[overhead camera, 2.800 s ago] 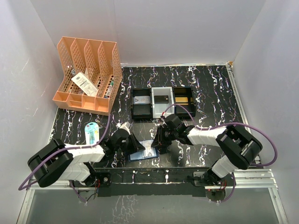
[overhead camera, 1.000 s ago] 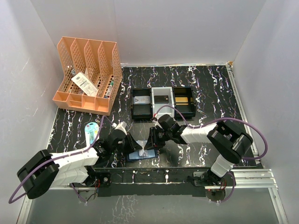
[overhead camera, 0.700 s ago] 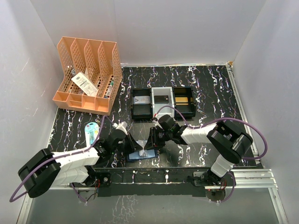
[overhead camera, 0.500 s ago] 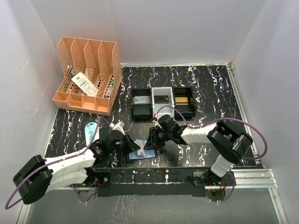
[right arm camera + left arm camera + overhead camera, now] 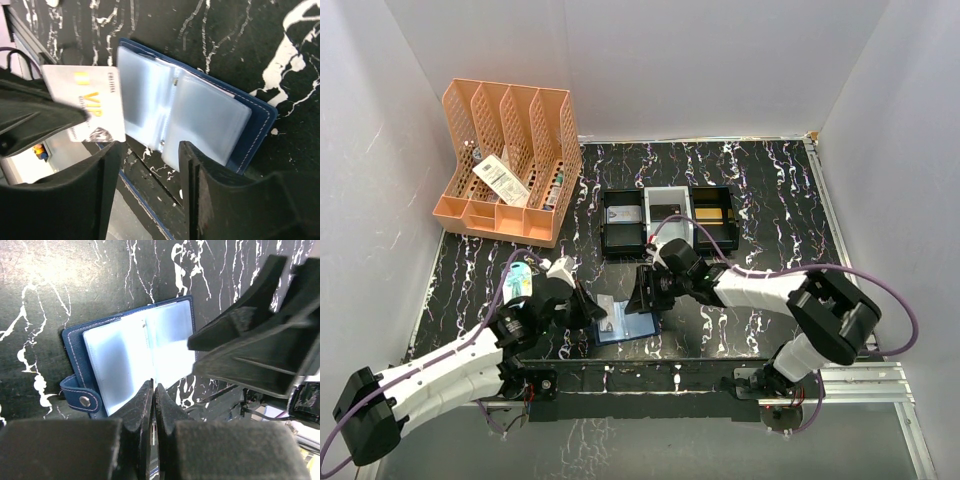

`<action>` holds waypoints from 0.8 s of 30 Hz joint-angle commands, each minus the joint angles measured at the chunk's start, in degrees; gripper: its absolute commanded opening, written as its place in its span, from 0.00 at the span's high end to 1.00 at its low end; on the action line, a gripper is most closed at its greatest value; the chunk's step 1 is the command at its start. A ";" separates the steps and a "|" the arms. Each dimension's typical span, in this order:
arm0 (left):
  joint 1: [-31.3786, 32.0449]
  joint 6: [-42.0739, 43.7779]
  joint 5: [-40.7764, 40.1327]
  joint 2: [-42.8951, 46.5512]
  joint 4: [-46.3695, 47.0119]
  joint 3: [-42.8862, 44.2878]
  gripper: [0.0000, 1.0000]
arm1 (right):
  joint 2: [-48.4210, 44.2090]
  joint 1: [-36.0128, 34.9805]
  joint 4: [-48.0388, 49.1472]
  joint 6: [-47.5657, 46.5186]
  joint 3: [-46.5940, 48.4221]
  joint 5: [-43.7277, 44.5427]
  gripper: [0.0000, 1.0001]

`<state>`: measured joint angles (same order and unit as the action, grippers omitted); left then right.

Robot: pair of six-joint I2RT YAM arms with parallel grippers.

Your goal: Take the credit cards out of the card holder

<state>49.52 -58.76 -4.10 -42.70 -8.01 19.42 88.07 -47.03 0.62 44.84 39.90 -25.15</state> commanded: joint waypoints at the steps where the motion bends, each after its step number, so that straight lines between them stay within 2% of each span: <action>1: -0.53 4.18 0.96 1.43 -3.23 2.12 1.00 | -4.89 0.01 1.56 -0.85 2.33 1.98 0.49; 6: -4.36 5.83 5.09 6.65 -1.88 1.04 1.00 | -7.99 0.15 3.12 0.46 0.35 4.19 0.43; 11: -13.21 5.92 13.54 14.49 -0.91 0.39 1.00 | -10.75 2.86 17.79 7.47 -6.69 -3.54 0.42; 14: -16.87 5.48 20.47 15.65 2.54 -0.88 1.00 | -12.02 3.73 25.73 10.23 -9.38 -6.25 0.41; 17: -18.26 4.57 26.47 13.83 7.17 -2.78 1.00 | -13.67 3.71 28.75 10.82 -10.12 -6.57 0.37; 24: -18.41 -0.95 32.90 13.04 20.53 -6.57 1.00 | -16.69 3.71 33.03 12.93 -11.83 -7.43 0.29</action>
<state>31.40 -55.81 21.04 -30.48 1.87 14.52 73.58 -43.38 24.62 55.46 29.02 -30.79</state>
